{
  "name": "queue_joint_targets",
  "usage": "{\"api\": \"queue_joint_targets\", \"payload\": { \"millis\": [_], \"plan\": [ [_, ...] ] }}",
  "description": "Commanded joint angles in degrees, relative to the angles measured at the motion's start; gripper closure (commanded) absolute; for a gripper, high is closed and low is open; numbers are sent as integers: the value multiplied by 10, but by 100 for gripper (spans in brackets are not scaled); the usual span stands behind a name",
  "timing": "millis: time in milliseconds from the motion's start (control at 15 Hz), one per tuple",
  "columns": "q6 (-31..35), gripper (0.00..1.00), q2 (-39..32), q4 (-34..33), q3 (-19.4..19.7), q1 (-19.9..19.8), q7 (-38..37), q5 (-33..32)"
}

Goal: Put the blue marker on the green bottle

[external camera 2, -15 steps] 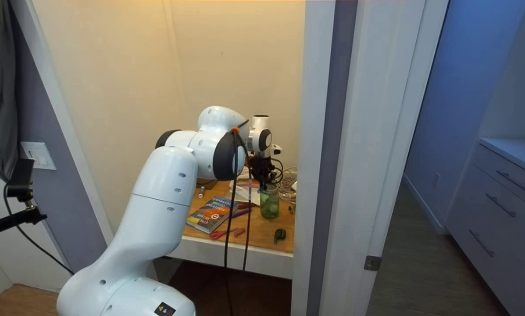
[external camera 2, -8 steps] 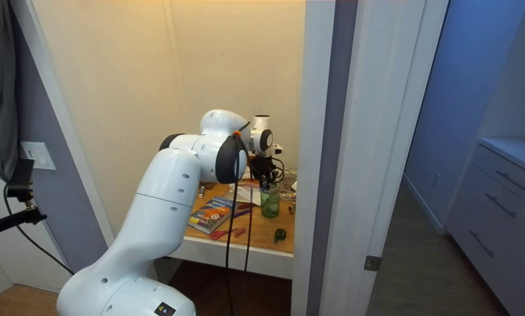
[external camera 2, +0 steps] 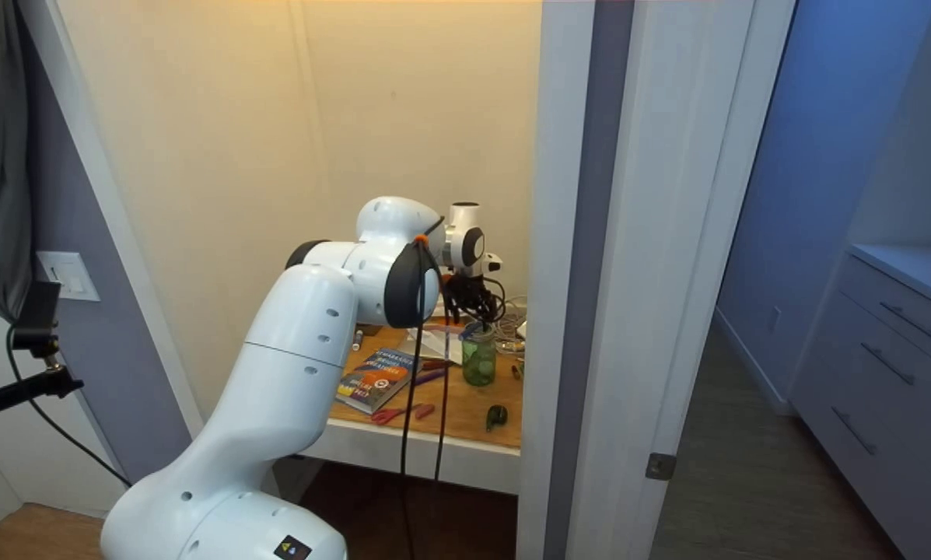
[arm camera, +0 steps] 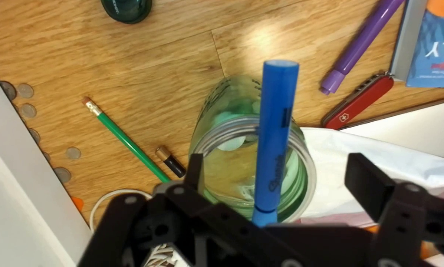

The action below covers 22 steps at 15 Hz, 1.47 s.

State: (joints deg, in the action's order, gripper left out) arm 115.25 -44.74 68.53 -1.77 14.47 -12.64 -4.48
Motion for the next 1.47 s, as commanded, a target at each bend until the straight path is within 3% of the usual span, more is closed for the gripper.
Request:
{"api": "queue_joint_targets", "payload": {
  "millis": [0, 200, 1067, 1400],
  "plan": [
    [-19, 0, 9, -15, 6, 9, 1, -19],
    [-4, 0, 44, 25, 0, 9, 5, -21],
    [151, 0, 268, 363, -46, 16, -23, -5],
    [177, 0, 318, 439, -60, 13, -24, -2]
  ]
}}
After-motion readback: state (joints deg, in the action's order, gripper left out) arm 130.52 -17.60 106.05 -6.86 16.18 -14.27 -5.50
